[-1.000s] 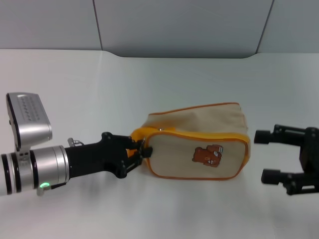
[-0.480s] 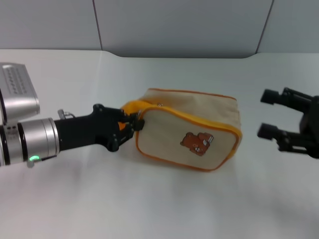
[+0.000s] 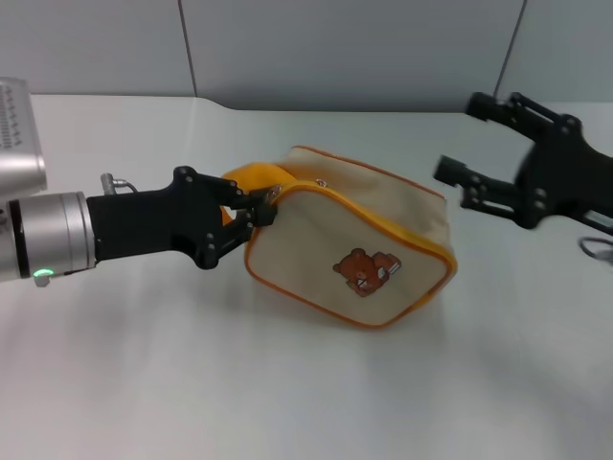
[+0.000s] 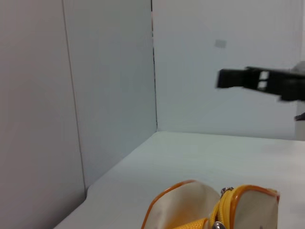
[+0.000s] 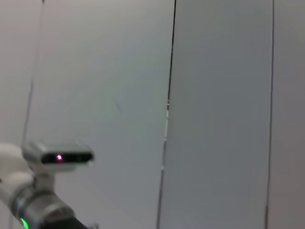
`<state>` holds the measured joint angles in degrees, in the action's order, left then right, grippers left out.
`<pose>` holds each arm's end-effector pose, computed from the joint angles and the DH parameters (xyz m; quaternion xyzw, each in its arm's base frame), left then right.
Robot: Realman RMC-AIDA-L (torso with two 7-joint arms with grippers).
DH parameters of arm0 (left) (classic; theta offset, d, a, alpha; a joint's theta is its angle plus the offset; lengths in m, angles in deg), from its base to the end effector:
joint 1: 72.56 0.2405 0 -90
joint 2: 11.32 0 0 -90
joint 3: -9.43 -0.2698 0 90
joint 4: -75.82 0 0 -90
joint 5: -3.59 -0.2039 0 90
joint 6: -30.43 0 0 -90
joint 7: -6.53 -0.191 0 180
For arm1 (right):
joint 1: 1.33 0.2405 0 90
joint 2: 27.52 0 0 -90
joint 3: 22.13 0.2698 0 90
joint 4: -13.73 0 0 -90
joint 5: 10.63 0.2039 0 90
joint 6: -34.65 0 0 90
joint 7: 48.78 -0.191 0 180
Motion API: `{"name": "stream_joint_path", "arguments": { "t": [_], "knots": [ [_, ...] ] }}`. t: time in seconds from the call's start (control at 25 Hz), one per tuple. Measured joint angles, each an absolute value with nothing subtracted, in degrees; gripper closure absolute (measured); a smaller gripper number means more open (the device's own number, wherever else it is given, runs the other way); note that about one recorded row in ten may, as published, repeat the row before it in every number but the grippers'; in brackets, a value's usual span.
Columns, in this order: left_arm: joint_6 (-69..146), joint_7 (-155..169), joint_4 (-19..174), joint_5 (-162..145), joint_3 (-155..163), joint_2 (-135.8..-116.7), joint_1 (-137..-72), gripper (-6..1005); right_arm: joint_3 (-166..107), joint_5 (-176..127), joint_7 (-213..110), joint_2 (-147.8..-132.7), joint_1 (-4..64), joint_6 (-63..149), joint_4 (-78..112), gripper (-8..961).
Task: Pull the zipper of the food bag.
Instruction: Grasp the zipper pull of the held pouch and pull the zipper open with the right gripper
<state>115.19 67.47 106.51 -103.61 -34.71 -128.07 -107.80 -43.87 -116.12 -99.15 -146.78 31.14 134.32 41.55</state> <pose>-0.2259 0.3743 -0.0511 -0.9537 -0.0626 -0.2427 0.1662 0.2161 0.3529 -0.0068 -0.8787 0.0341 0.4052 0.2500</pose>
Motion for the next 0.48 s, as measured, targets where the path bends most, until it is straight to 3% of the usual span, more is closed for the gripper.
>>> {"name": "stream_joint_path", "arguments": {
  "t": [0.2,0.48],
  "knots": [
    [115.9,67.5,107.8,-103.6,-34.8,-127.89,-107.9,872,-44.9,-116.4,-89.8,-146.9,34.0,128.2,36.8,124],
    [116.1,67.5,108.2,-103.6,-34.9,-128.09,-108.1,873,-50.5,-115.8,-80.9,-147.15,36.6,121.1,32.2,303]
  ]
}}
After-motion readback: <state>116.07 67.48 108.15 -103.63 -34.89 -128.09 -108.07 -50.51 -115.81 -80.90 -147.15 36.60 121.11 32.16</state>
